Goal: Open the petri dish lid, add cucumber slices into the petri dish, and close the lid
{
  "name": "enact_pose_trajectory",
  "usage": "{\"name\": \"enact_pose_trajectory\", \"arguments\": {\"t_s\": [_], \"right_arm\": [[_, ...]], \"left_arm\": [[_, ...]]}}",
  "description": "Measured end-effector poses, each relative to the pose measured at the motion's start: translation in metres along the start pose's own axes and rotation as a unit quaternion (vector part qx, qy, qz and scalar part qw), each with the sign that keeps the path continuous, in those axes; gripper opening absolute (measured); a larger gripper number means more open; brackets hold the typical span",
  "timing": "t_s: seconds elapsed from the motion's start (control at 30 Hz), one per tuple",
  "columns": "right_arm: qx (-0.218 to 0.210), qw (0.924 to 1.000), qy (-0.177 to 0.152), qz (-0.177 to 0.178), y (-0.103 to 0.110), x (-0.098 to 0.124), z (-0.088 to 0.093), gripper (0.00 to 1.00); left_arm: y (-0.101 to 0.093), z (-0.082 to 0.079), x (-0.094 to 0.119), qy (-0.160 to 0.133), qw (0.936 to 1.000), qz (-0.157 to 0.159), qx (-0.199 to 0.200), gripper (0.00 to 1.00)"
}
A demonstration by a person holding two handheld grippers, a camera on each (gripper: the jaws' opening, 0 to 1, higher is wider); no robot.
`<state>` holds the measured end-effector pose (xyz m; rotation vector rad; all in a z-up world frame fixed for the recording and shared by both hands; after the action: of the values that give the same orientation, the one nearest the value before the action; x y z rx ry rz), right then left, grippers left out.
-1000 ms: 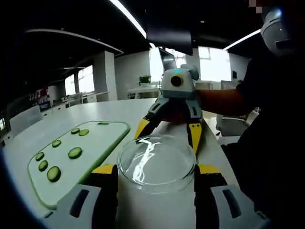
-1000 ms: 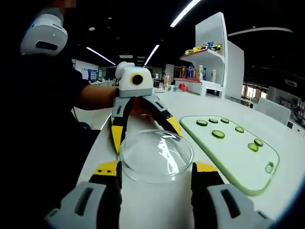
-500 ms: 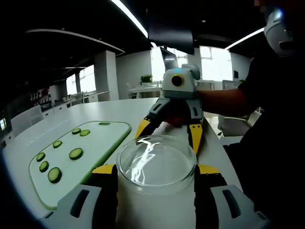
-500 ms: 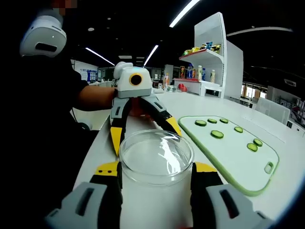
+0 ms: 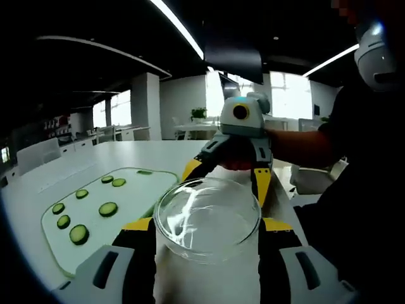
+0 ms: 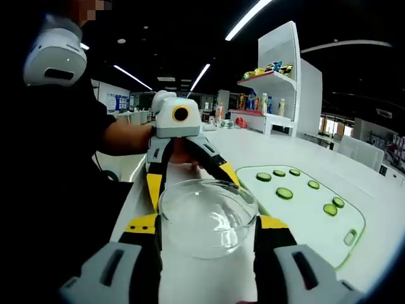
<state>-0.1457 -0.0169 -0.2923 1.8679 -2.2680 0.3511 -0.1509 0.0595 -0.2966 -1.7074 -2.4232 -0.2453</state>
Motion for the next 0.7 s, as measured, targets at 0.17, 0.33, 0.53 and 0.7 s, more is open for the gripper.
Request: {"name": "enact_pose_trajectory", "arguments": {"t_s": [0.17, 0.33, 0.53, 0.7], "right_arm": [[0.002, 1.0000, 0.004, -0.005, -0.002, -0.009, -0.002, 0.58], [0.007, 0.9999, 0.005, -0.014, -0.001, -0.022, -0.007, 0.58], [0.017, 0.9995, 0.005, -0.027, -0.004, -0.039, -0.015, 0.58], [0.020, 0.9990, 0.007, -0.039, 0.001, -0.057, -0.019, 0.59]], "left_arm": [[0.003, 0.000, 0.007, 0.000, 0.9999, -0.009, -0.007, 0.65], [0.007, 0.002, 0.019, 0.003, 0.9998, -0.020, -0.009, 0.65], [0.013, 0.003, 0.037, 0.005, 0.9993, -0.036, -0.010, 0.65], [0.018, 0.009, 0.053, 0.011, 0.9986, -0.051, -0.010, 0.65]]}}
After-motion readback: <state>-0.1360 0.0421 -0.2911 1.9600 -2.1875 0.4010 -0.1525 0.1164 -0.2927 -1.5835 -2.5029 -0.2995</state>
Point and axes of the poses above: the point that each gripper's makers call its tool centre point, and the gripper's own axes: x roughly backward along the fingers, y roughly to its left, z roughly out of its underside, the point moved 3 cm from there along x, roughly backward along the fingers, and after that the axes turned 6 degrees about -z, right-handed, at the moved point
